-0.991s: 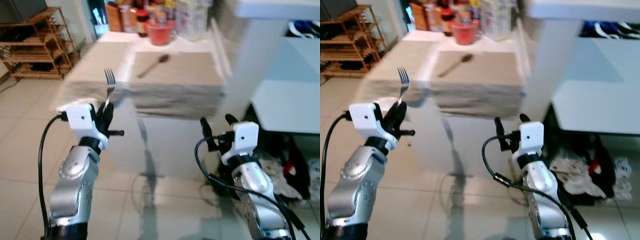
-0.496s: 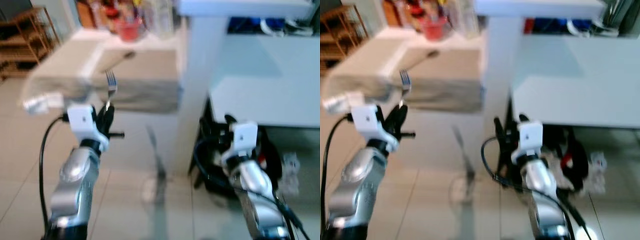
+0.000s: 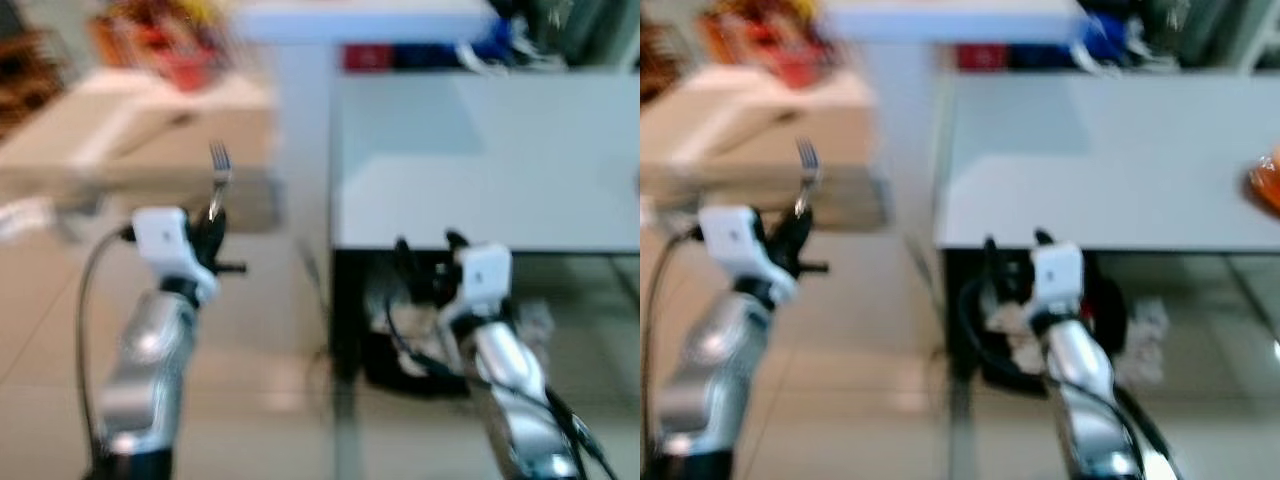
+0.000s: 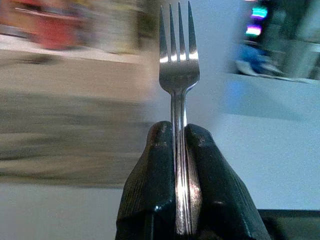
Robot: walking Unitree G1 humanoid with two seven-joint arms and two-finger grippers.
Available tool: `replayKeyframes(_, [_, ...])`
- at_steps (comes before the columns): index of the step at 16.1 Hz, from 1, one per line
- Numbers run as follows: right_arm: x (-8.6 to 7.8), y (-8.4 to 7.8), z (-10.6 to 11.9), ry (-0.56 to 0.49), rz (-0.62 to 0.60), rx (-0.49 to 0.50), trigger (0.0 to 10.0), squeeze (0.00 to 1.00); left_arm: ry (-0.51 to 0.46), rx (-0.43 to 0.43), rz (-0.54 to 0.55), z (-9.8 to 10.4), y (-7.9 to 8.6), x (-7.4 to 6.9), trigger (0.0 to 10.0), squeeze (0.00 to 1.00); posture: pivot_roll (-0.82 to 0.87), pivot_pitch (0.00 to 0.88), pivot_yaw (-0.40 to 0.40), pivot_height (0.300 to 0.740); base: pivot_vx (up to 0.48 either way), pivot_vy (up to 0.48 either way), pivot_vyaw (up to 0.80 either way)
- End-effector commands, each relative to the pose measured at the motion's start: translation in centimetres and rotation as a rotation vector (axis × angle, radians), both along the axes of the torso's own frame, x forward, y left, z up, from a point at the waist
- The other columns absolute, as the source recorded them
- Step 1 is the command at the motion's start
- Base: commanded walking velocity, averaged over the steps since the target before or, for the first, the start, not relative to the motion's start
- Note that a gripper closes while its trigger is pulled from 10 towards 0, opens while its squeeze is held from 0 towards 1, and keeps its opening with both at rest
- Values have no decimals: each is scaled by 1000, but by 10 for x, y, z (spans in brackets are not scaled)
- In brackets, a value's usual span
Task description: Setting the table
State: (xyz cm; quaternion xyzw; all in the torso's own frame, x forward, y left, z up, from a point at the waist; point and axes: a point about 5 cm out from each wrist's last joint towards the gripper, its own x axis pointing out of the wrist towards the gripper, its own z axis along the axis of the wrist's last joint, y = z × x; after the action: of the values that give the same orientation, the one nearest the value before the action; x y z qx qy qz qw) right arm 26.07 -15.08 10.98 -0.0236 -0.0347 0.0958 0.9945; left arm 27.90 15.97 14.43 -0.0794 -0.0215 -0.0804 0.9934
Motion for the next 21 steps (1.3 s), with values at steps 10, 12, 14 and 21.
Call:
replayKeyframes(10, [3, 4, 5, -29, 10, -4, 10000, 0, -43, 14, -12, 11, 0, 0, 0, 0, -114, 0, 68, 740, 305, -368, -135])
replayKeyframes(12, [3, 5, 5, -30, 12, -4, 10000, 0, -45, 15, -12, 12, -1, 1, 0, 0, -117, 0, 73, 740, 311, -364, 0])
replayKeyframes(14, [4, 5, 5, -34, 12, -5, 10000, 0, -46, 18, -13, 13, -3, 4, 0, 0, -118, 0, 74, 740, 319, -356, 0])
replayKeyframes(21, [4, 5, 5, -34, 12, -9, 10000, 0, -48, 12, -37, 14, -11, 2, 0, 0, -125, 0, 80, 740, 309, -362, 0])
